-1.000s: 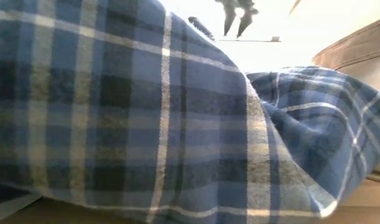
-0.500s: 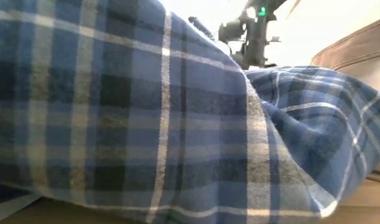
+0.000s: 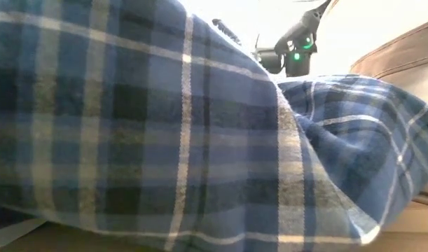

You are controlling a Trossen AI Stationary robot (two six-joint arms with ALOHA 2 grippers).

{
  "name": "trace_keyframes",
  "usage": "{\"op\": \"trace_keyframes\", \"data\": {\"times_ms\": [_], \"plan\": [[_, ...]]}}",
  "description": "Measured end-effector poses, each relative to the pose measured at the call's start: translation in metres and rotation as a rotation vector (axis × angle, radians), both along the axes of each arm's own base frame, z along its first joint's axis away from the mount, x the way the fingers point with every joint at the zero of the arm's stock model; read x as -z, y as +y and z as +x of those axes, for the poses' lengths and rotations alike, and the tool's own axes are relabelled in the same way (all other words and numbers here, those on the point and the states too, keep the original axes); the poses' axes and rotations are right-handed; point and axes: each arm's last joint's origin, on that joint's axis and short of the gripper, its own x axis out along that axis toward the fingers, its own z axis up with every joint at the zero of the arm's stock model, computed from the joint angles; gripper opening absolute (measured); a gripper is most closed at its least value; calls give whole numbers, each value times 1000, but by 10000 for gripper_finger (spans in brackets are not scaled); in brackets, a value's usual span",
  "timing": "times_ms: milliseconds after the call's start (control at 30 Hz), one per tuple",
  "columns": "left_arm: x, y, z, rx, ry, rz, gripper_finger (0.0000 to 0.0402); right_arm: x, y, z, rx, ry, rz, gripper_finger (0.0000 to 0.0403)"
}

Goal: Sort clothes
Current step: Put the green shirt into the brown bin

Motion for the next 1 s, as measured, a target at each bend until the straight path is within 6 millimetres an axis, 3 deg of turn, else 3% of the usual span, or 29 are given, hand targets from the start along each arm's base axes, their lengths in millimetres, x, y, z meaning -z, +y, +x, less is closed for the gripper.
{"op": "trace_keyframes", "data": {"times_ms": [167, 367, 467, 567, 633, 767, 867, 1000], "plan": [[0, 0, 0, 1, 0, 0, 1, 23, -2, -8, 114, 11, -8, 295], [0, 0, 0, 1, 5, 2, 1, 61, 6, -15, 59, 14, 89, 276], [0, 0, 0, 1, 3, 1, 1, 69, 21, -16, -10, 32, 94, 198], [0, 0, 0, 1, 5, 1, 1, 67, 40, -14, -148, 69, 119, 58], [0, 0, 0, 1, 5, 2, 1, 61, 52, -15, -227, 98, 148, 38], [1, 0, 0, 0, 5, 2, 1, 25, 67, -15, -315, 78, 98, 38], [1, 0, 0, 1, 5, 2, 1, -32, 69, -18, -338, -55, -95, 38], [1, 0, 0, 0, 6, 2, 1, -111, 73, -41, -337, -230, -339, 38]]}}
